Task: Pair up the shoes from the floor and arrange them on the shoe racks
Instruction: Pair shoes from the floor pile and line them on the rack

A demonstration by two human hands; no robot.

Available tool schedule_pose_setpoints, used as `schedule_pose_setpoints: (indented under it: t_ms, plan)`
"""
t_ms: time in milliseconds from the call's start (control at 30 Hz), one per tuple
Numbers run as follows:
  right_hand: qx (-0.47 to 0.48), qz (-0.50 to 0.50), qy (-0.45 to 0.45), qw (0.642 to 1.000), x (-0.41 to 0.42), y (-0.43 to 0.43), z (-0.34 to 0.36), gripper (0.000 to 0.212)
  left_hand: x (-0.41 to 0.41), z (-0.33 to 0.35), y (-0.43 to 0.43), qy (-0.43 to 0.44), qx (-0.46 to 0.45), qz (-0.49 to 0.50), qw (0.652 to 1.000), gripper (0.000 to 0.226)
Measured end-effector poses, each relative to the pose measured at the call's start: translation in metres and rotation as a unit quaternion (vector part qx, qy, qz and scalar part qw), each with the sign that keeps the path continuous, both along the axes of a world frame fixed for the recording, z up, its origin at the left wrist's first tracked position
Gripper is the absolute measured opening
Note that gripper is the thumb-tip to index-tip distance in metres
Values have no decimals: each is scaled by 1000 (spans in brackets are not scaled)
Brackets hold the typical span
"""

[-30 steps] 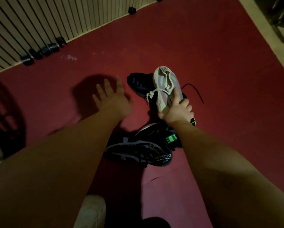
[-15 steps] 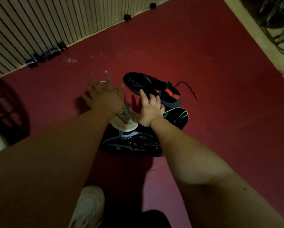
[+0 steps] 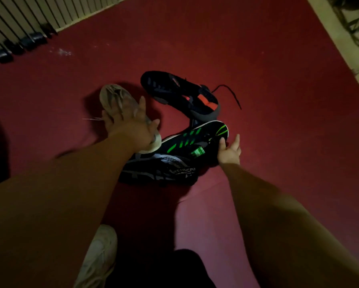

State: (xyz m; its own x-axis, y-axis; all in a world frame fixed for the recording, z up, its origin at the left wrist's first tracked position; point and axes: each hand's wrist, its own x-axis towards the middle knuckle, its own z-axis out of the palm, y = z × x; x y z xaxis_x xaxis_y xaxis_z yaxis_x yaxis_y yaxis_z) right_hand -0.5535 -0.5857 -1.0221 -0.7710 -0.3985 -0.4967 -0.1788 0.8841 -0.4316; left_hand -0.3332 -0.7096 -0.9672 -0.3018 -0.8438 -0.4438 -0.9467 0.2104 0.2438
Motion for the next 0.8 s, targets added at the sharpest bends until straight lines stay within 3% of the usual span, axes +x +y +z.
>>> schedule_pose_setpoints:
  t_ms: [67,167,300,533,700,800]
  plan:
    - [7,-5,-21,1000,0,19,-13,65,-14,-1,3,-11,22,-27,999,73]
    - [35,11,-54,998,8,38,-28,86,-32,-1,11,-16,51,-78,996,72]
    - [86,62,11,994,19,36,-42,99,-46,-2,20,-33,52,-127,990,72]
    - [89,64,86,990,21,25,-55,92,-49,-13,26,-59,61,-137,987,72]
    - [103,146,127,976,0,27,-43,91,-51,-15,25,-64,55,-148,985,71]
    - [101,190,220,952,-23,37,-25,93,-56,-12,24,-60,52,-150,986,71]
